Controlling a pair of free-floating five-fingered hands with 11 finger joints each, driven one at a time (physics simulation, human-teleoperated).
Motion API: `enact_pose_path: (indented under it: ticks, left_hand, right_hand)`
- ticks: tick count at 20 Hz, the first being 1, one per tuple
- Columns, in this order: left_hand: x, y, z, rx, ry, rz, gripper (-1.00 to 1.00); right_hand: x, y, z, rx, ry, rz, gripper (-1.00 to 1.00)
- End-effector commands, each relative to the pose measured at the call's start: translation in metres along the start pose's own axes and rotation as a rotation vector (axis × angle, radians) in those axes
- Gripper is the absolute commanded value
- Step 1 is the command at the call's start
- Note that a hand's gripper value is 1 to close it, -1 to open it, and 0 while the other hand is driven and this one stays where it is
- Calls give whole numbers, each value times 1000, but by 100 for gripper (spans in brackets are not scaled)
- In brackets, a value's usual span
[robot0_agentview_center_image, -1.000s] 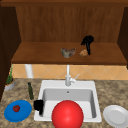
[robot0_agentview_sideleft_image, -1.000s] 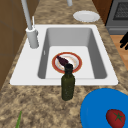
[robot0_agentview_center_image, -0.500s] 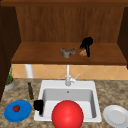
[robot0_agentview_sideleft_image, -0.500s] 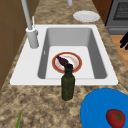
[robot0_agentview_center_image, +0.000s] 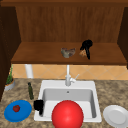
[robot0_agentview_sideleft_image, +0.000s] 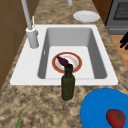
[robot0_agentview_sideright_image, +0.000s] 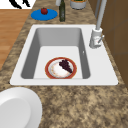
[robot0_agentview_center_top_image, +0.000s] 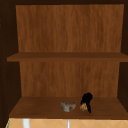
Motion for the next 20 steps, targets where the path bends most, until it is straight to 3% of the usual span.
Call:
enact_pose_path:
  ticks: [1,2,4,7,13,16,20]
  left_hand:
    - [0,0,0,0,0,0,0]
    - [0,0,0,0,0,0,0]
    - [0,0,0,0,0,0,0]
    - [0,0,0,0,0,0,0]
    - [0,0,0,0,0,0,0]
    - [0,0,0,0,0,0,0]
    - [0,0,0,0,0,0,0]
  right_hand:
    - [4,9,-2,-9,23,145,-100]
    - [10,12,-2,-20,45,144,100]
    - [20,20,0,-105,75,167,100]
    - [43,29,9,-188,81,127,100]
    - [39,30,28,-366,149,192,100]
    - [26,26,51,-398,112,144,100]
    - [16,32,82,-390,74,117,100]
